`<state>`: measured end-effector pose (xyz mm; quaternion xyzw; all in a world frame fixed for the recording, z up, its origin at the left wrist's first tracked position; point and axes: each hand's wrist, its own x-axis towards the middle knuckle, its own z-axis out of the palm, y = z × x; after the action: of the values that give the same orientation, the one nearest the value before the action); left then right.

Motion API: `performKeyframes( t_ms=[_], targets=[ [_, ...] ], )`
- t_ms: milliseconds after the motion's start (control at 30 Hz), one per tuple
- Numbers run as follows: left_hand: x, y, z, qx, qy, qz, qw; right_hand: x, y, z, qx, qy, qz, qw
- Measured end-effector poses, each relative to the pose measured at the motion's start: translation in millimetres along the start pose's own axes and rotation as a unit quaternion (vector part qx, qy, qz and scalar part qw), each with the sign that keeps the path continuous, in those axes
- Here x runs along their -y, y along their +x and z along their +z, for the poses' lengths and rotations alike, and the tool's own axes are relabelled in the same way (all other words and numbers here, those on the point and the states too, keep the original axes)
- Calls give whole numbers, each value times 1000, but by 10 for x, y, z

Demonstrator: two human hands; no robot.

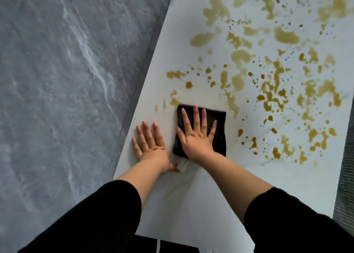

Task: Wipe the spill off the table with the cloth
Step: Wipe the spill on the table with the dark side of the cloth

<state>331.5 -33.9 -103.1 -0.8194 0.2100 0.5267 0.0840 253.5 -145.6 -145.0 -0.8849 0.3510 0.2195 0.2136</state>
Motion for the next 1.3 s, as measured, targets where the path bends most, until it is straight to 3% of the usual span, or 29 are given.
performKeyframes(
  t_ms=[200,600,900,1167,1300],
  targets=[
    [4,42,9,-2,-3,-1,1000,350,842,-368,-44,8,36,998],
    [-13,-23,-48,15,-9,-1,1000,130,240,-103,-7,-13,-18,1000],
    [25,22,-21,1,4,11,1000,476,1365,-658,-37,3,-3,999],
    [2,-35,-55,8,-2,3,1000,274,367,-183,-3,-35,-87,996],
    [-3,-52,-72,8,-7,8,1000,238,404,-163,8,-68,-111,991]
  ],
)
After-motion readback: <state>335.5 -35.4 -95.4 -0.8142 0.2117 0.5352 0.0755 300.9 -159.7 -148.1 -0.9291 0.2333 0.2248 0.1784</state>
